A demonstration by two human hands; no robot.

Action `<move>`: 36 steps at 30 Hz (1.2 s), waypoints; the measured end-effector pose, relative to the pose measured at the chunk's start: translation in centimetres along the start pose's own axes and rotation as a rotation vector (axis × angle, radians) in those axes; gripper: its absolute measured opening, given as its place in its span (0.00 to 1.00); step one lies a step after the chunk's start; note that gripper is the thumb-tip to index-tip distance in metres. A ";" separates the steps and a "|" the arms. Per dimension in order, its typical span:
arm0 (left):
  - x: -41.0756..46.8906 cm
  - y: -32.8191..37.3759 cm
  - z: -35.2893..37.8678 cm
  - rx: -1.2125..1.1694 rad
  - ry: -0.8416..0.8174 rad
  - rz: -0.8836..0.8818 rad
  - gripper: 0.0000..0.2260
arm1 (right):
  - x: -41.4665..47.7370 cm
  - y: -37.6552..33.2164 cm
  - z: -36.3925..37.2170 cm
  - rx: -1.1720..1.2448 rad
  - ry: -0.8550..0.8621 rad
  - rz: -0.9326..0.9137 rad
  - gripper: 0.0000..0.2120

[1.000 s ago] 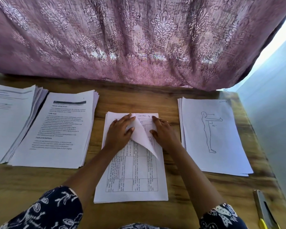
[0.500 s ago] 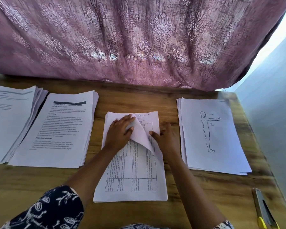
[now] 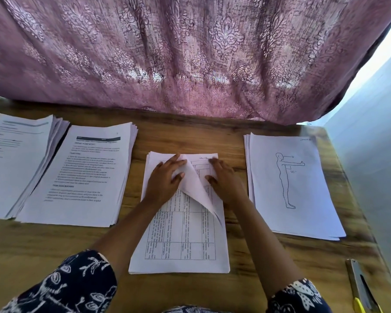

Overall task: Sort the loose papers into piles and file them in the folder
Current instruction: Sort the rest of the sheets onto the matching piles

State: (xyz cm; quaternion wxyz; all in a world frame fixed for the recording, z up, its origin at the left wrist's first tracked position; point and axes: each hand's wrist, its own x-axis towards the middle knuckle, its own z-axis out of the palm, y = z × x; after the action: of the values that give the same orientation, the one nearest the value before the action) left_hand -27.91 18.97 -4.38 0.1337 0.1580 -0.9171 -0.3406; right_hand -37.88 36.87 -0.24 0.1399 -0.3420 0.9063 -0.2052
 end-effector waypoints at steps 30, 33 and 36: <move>0.1 0.2 -0.1 -0.011 -0.035 -0.026 0.23 | 1.0 1.5 1.4 -0.130 -0.039 -0.038 0.34; 0.2 0.0 0.0 0.004 -0.032 -0.015 0.22 | 0.7 1.0 1.6 -0.154 0.025 -0.058 0.33; 0.2 0.1 -0.1 0.014 -0.026 -0.005 0.23 | 0.1 0.0 0.9 -0.123 0.083 -0.018 0.30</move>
State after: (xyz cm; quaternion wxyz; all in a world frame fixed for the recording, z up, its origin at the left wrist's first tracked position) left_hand -28.07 18.91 -4.27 0.1199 0.1570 -0.9208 -0.3364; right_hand -37.59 36.54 -1.00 0.0793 -0.3494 0.9190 -0.1645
